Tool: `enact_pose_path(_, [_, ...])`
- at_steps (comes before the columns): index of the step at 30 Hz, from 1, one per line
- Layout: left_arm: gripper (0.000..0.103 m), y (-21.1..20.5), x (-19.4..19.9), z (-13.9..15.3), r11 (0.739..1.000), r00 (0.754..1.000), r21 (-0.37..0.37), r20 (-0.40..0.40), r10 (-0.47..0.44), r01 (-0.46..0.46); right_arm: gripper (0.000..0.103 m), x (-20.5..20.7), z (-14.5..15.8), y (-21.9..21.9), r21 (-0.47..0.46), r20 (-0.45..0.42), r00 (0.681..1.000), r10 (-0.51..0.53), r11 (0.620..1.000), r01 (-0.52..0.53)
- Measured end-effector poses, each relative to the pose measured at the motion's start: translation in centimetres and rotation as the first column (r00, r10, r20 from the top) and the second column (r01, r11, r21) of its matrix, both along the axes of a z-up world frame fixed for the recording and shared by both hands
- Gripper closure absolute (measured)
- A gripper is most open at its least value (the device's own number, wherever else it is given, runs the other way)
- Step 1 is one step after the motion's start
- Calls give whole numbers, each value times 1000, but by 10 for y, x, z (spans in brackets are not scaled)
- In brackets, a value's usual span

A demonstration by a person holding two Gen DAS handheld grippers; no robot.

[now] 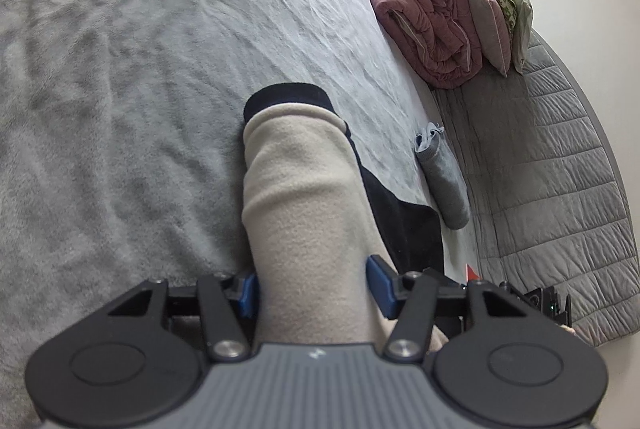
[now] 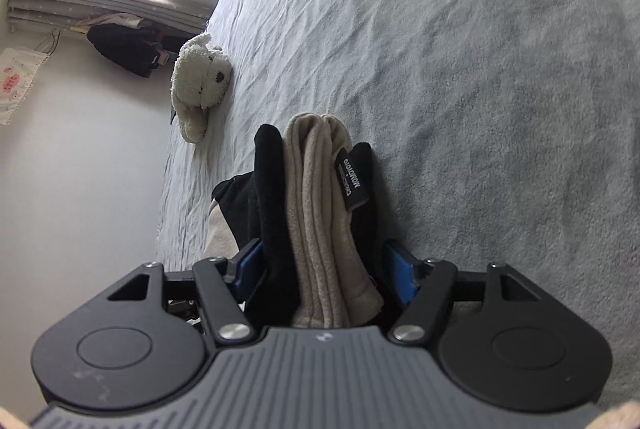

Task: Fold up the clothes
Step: 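Lift the folded sweatshirt with both grippers and carry it toward the grey garment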

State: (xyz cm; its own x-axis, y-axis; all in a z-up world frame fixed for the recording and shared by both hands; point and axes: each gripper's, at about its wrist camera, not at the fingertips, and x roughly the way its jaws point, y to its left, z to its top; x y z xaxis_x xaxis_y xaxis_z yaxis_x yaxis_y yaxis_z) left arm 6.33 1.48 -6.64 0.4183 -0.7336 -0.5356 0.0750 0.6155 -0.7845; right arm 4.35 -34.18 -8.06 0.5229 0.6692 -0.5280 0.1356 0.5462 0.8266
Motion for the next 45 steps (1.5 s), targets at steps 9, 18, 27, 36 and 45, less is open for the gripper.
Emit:
enact_pose_path(9, [55,-5,-19,5,995,994,39,58,93,-96,55,-17,10,20,-72,50,998,-48,996,52])
enact_pose_path(18, [60,-10,-34,28,989,987,63,95,129,-135,59,-34,40,32,-176,75,994,-78,980,90])
enact_pose_path(27, [60,-15,-34,48,994,987,39,123,98,-104,59,-36,62,17,-145,117,991,-64,986,81])
enact_pose_path(36, [61,-60,2,69,995,989,32,113,92,-96,59,-16,77,-14,-118,153,979,-137,981,156])
enact_pose_path(45, [61,-136,59,101,997,982,71,185,28,-42,59,18,96,-78,-99,209,954,-217,965,241])
